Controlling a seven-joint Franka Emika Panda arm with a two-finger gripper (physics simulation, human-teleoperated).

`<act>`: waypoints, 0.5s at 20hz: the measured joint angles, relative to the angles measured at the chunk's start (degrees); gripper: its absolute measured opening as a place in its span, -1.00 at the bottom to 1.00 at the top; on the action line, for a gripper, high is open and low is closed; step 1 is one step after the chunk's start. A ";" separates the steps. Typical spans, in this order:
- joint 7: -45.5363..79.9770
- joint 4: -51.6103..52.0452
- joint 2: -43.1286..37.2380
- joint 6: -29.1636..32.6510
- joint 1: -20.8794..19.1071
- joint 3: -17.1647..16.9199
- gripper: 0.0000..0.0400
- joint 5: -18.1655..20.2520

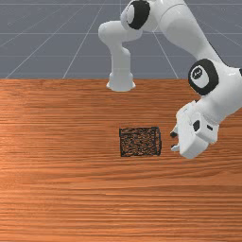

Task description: Rotate the holder till the hole upward

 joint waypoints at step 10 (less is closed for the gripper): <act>1.96 22.95 13.17 -11.96 2.89 0.52 1.00 1.23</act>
